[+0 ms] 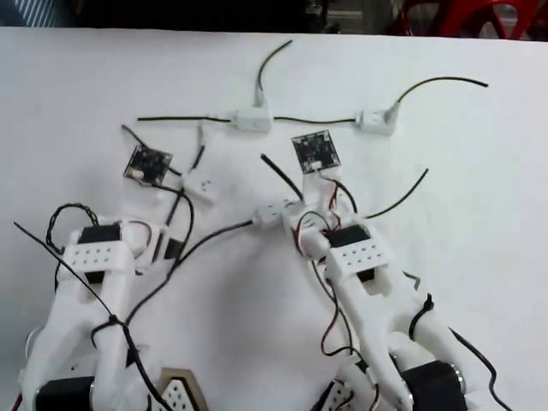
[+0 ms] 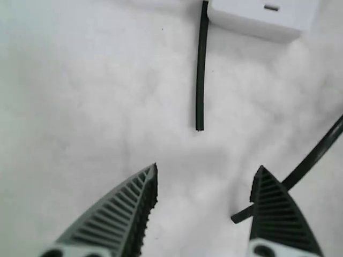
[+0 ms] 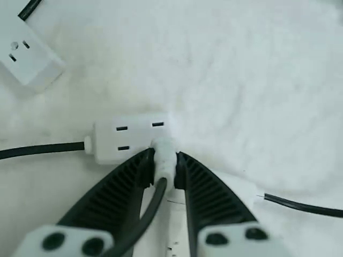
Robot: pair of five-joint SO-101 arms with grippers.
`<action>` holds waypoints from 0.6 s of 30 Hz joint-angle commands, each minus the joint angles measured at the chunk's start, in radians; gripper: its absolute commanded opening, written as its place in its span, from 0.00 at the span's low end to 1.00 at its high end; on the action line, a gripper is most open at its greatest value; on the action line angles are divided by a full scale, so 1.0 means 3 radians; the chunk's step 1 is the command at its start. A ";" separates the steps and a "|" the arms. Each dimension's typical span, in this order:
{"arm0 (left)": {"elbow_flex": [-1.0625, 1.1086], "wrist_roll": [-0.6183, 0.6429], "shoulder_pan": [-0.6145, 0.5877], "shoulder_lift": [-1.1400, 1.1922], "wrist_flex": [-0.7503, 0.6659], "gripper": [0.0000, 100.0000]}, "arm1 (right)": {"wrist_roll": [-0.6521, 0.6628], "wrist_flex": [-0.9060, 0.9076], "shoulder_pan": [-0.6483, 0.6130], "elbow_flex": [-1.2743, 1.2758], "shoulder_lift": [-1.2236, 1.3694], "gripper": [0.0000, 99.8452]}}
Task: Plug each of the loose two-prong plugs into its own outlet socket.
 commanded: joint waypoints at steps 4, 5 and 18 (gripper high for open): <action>-0.0015 -0.0010 -0.0043 -0.0130 -0.0113 0.28 | 0.0010 0.0151 -0.0248 -0.0143 -0.0509 0.02; -0.0015 -0.0010 -0.0043 -0.0130 -0.0113 0.28 | 0.0010 0.0141 -0.0243 -0.0153 -0.0509 0.02; -0.0010 -0.0010 -0.0043 -0.0130 -0.0113 0.28 | 0.0373 -0.0534 -0.0079 -0.0107 0.0125 0.02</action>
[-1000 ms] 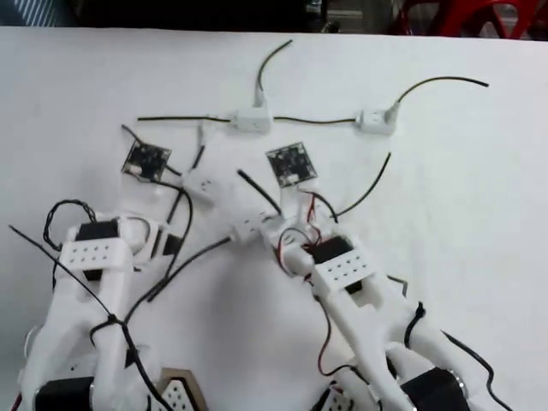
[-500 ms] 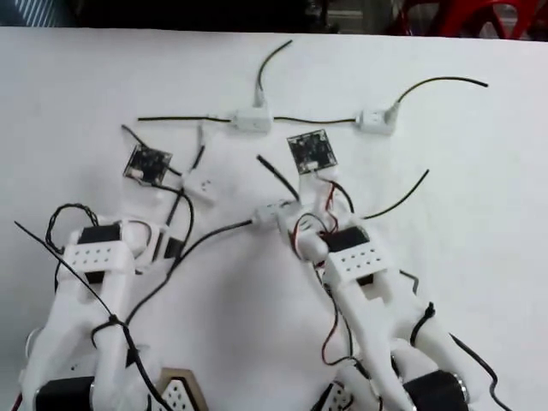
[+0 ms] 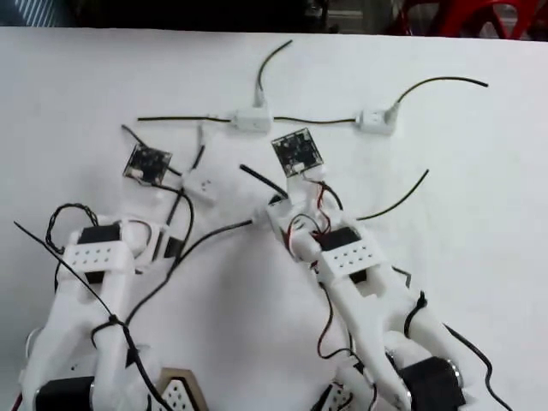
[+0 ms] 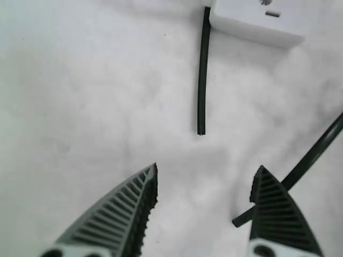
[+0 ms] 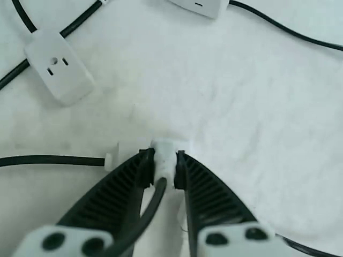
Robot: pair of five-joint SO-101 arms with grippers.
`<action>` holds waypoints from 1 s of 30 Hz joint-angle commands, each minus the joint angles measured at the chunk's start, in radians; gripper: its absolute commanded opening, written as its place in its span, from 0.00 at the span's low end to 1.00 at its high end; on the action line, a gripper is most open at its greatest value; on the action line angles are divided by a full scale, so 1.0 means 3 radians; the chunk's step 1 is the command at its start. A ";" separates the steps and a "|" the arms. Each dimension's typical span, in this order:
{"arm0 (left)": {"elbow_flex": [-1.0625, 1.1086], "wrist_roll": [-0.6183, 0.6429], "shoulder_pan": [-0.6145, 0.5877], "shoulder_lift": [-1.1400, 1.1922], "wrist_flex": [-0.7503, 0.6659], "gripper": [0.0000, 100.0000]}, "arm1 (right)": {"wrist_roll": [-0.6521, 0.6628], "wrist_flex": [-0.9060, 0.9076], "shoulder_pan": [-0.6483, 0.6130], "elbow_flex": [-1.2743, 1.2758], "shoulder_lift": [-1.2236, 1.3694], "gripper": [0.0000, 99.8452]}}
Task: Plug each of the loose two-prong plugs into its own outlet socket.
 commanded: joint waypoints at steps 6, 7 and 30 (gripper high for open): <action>-0.0015 -0.0010 -0.0043 -0.0130 -0.0056 0.28 | 0.0113 0.0003 0.0105 -0.0128 -0.0054 0.02; -0.0015 -0.0010 -0.0043 -0.0130 -0.0056 0.28 | 0.0113 0.0074 0.0110 -0.0164 -0.0064 0.02; -0.0015 -0.0010 -0.0043 -0.0130 -0.0056 0.28 | 0.0113 0.1020 0.0156 -0.1074 0.0524 0.02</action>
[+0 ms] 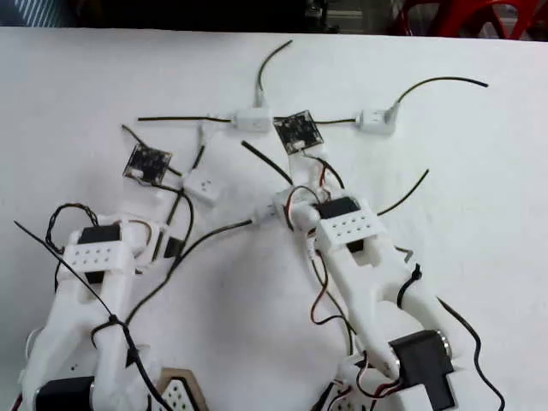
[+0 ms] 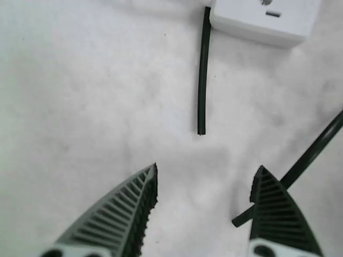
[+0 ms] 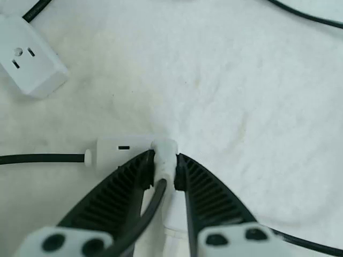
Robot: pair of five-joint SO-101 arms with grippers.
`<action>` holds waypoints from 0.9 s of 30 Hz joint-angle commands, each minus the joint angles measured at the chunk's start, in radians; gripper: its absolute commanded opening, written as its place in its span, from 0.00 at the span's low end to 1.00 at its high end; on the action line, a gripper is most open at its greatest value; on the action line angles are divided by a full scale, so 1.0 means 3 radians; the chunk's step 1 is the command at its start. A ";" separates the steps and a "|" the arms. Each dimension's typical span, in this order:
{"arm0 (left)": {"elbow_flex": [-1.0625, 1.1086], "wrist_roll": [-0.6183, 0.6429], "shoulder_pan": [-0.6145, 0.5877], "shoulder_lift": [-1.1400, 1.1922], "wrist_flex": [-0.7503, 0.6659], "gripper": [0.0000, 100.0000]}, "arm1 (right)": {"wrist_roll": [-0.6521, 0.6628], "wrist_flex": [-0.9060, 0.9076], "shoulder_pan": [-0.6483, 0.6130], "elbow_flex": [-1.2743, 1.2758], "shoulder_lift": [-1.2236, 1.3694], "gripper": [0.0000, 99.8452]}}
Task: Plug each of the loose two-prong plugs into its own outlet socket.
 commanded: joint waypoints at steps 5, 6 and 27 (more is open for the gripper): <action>-0.0015 -0.0010 -0.0043 -0.0130 -0.0051 0.28 | 0.0031 0.0222 -0.0003 -0.0281 -0.0013 0.02; -0.0015 -0.0010 -0.0043 -0.0130 -0.0051 0.28 | 0.0031 0.0222 -0.0003 -0.0281 -0.0013 0.02; -0.0015 -0.0010 -0.0049 -0.0130 -0.0046 0.28 | 0.0031 0.0545 -0.0023 -0.0557 0.0182 0.02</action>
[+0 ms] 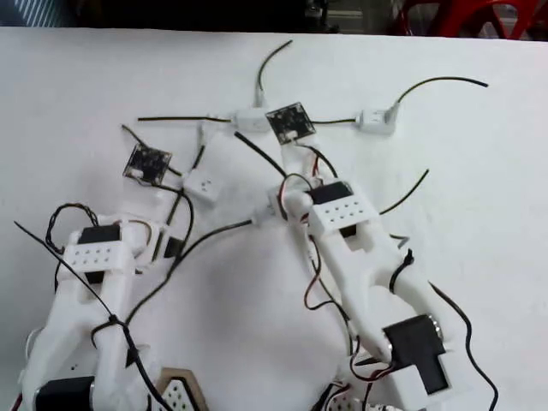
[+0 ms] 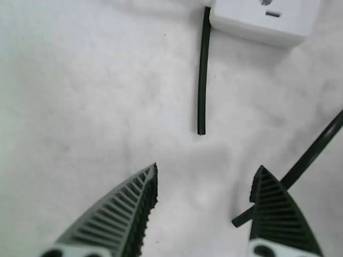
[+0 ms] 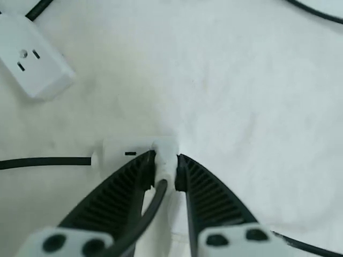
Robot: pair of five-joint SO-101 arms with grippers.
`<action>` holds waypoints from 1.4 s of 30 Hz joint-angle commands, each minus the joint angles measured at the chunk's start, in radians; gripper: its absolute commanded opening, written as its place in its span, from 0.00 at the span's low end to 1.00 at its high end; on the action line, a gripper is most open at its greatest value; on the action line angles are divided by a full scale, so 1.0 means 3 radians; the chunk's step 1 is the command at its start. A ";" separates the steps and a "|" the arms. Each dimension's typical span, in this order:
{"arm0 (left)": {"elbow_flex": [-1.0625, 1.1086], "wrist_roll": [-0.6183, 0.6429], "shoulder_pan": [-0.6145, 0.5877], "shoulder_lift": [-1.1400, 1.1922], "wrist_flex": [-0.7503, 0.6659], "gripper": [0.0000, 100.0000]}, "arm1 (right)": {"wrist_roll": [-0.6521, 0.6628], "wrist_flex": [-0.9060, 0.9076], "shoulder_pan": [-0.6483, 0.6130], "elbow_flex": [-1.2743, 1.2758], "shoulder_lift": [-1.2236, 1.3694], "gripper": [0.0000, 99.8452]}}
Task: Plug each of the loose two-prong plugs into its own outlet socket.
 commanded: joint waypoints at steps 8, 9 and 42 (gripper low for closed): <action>-0.0015 -0.0010 -0.0049 -0.0130 -0.0041 0.28 | 0.0148 0.0151 0.0038 -0.0225 0.0130 0.02; -0.0015 -0.0010 -0.0049 -0.0130 -0.0041 0.28 | 0.0148 0.0156 0.0038 -0.0240 0.0161 0.02; -0.0010 -0.0015 -0.0049 -0.0130 -0.0036 0.28 | 0.0153 0.0790 0.0003 -0.0910 0.0570 0.02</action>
